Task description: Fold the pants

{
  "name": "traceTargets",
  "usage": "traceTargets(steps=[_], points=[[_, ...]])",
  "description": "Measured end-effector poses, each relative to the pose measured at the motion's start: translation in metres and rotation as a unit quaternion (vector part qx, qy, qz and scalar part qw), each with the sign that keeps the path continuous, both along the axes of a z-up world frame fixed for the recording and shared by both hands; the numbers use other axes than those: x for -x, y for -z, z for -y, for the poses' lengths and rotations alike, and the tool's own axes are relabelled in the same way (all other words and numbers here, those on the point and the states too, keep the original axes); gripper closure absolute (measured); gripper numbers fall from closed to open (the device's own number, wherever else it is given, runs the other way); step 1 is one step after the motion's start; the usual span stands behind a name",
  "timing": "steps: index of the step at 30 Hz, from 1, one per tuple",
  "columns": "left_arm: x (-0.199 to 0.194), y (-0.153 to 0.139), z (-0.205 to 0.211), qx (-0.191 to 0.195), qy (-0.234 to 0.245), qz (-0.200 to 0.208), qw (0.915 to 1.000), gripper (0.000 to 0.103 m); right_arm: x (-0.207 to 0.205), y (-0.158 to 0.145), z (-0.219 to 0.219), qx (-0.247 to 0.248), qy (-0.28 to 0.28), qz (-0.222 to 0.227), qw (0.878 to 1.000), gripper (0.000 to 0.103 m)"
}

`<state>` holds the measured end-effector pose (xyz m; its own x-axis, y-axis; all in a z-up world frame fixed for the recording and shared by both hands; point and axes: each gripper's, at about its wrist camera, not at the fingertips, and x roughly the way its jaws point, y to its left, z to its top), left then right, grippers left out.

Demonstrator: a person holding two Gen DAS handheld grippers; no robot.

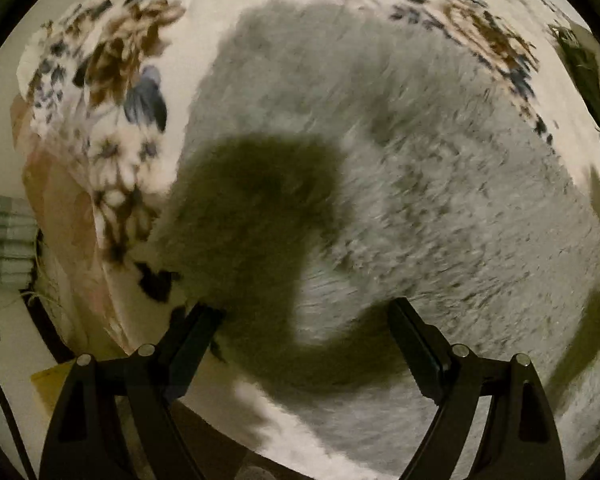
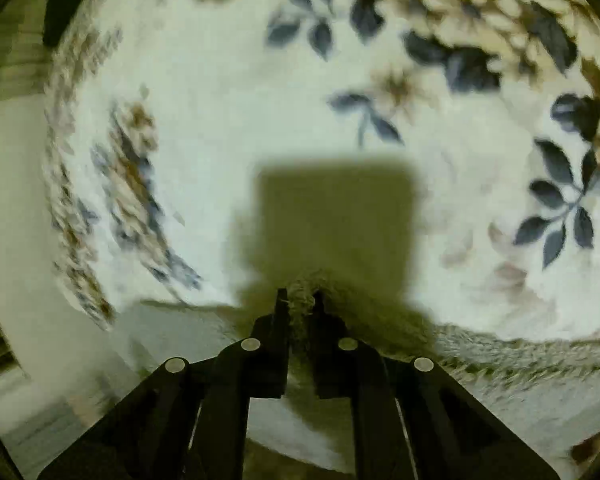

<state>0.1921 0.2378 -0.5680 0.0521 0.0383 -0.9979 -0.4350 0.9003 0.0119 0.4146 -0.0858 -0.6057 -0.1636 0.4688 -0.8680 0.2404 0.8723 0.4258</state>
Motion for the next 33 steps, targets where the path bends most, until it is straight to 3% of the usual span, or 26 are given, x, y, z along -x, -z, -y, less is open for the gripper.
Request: traceTargets(steps=[3,4,5,7,10,14,16,19,24,26,28,30,33], points=[[0.007,0.003,-0.008,0.014,-0.008,-0.005,0.9999,0.016,0.006,0.006,-0.011,0.016,-0.028,-0.002,0.999,0.09],[0.01,0.001,-0.01,0.017,-0.01,-0.005,0.9998,0.016,0.005,0.006,-0.011,0.017,-0.042,-0.002,0.999,0.075],[0.012,-0.002,-0.012,0.019,-0.01,-0.002,0.9998,0.016,0.009,0.002,-0.008,0.019,-0.046,0.006,0.999,0.045],[0.013,-0.012,-0.019,0.015,-0.001,0.008,0.9999,0.016,0.016,-0.022,0.007,0.015,-0.02,0.062,0.998,0.016],[0.015,-0.035,-0.005,-0.004,0.032,0.034,0.9989,0.016,0.053,-0.055,0.054,0.007,0.048,0.124,0.991,0.016],[0.014,-0.055,0.043,0.011,0.091,0.057,0.9942,0.016,0.141,-0.071,0.144,0.012,0.155,0.14,0.978,0.016],[0.013,-0.058,0.083,0.025,0.126,0.058,0.99,0.016,0.201,-0.068,0.194,0.041,0.216,0.139,0.966,0.016],[0.004,-0.06,0.144,0.041,0.178,0.052,0.9818,0.016,0.29,-0.061,0.27,0.072,0.319,0.129,0.936,0.016],[0.002,-0.066,0.261,0.055,0.284,0.049,0.9559,0.016,0.403,-0.053,0.403,0.092,0.471,0.149,0.865,0.017],[0.005,-0.065,0.299,0.054,0.319,0.046,0.9452,0.016,0.429,-0.045,0.446,0.086,0.509,0.169,0.84,0.017],[0.007,-0.061,0.336,0.053,0.347,0.044,0.9354,0.016,0.441,-0.027,0.482,0.067,0.529,0.177,0.827,0.017],[0.007,-0.054,0.368,0.049,0.371,0.041,0.9263,0.016,0.444,-0.004,0.509,0.049,0.539,0.178,0.822,0.017],[0.007,-0.039,0.406,0.046,0.384,0.025,0.9219,0.016,0.44,0.026,0.535,0.016,0.538,0.179,0.824,0.017]])
